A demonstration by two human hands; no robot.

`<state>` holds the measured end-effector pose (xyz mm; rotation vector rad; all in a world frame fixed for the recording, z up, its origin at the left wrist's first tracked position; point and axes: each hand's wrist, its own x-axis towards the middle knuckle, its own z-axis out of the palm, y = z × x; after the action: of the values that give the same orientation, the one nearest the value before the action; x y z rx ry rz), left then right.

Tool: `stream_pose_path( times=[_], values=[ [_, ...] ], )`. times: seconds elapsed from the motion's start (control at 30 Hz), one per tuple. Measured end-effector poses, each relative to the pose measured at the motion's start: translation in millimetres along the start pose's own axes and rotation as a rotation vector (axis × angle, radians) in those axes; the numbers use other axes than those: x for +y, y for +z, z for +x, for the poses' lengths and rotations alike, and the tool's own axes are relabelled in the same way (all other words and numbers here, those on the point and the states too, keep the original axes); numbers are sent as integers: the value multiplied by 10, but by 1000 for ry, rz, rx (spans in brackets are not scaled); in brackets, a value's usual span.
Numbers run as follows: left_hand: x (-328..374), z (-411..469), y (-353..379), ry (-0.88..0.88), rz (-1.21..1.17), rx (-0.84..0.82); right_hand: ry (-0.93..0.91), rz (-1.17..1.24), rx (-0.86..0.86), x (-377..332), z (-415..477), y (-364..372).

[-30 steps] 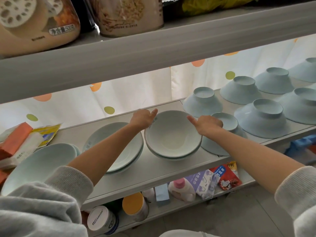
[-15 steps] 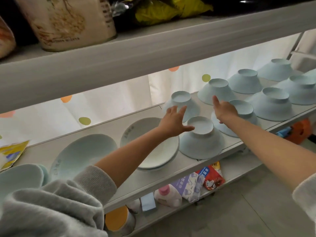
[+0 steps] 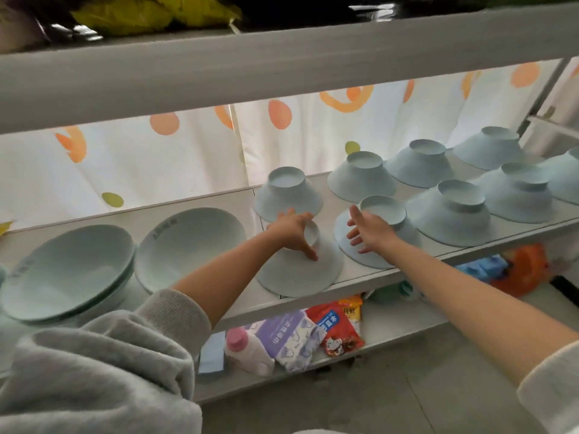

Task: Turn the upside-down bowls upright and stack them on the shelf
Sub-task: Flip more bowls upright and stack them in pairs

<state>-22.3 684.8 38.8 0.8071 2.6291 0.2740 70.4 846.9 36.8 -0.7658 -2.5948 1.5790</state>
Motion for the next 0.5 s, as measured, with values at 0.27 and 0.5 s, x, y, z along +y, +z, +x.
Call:
stream_pose_path(
  times=[0.27, 0.5],
  values=[
    [-132, -364, -460, 16, -930, 64, -251, 420, 117, -253, 107, -166],
    [-235, -540, -415, 163, -1584, -221, -190, 341, -110, -411, 223, -2]
  ],
)
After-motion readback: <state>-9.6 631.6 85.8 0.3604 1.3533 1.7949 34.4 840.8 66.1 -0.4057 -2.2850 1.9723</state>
